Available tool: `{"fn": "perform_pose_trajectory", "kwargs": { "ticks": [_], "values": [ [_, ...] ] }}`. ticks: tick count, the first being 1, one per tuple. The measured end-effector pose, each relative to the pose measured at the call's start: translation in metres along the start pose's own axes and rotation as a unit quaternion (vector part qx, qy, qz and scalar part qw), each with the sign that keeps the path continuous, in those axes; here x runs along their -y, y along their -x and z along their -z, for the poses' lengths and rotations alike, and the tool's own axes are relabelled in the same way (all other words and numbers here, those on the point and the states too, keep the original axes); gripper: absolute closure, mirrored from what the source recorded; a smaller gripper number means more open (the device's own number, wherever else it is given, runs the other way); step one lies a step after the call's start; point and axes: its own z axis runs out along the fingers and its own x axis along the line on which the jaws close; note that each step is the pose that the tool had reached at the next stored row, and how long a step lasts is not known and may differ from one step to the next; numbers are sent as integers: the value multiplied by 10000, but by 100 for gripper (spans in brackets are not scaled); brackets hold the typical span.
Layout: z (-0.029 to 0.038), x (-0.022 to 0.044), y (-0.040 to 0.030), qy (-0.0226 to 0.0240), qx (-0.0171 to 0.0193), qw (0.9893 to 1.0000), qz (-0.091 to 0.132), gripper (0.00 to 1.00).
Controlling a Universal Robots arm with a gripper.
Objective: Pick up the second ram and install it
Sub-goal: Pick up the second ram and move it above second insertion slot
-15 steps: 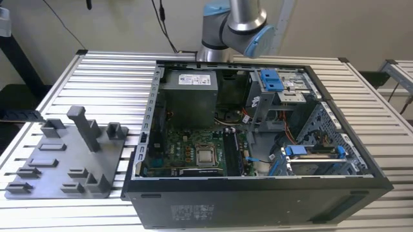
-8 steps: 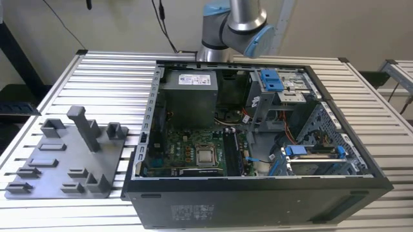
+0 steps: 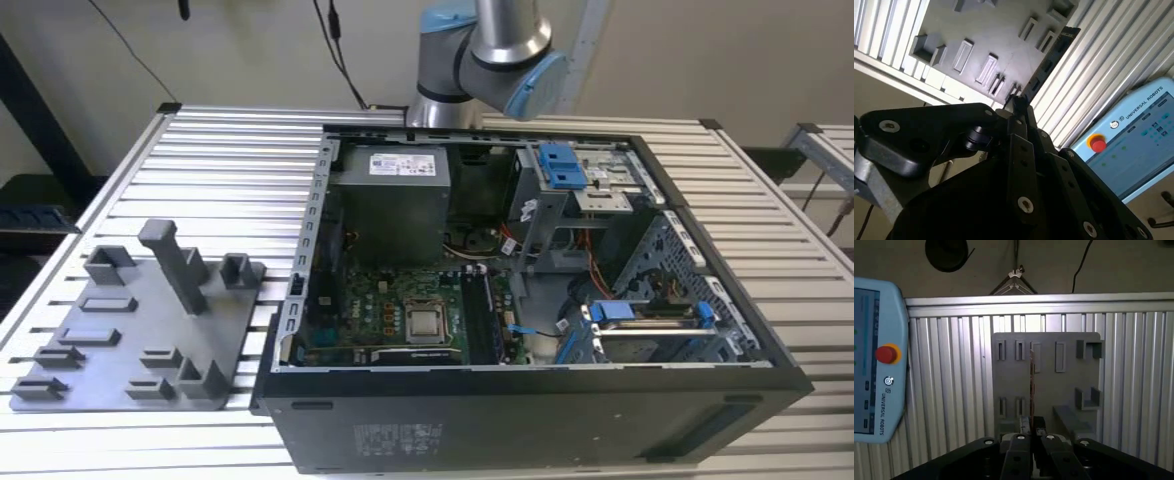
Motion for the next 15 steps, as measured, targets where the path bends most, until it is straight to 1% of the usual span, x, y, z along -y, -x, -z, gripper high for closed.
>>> {"fn": "perform_pose_trajectory", "kwargs": {
  "ticks": [3, 5, 9, 15],
  "values": [
    [0, 25, 1, 0, -1, 10000, 0, 86],
    [-3, 83, 4, 5, -1, 10000, 0, 86],
    [-11, 242, 11, 19, -2, 10000, 1, 86],
    [-24, 505, 22, 40, -2, 10000, 8, 86]
  ]
}}
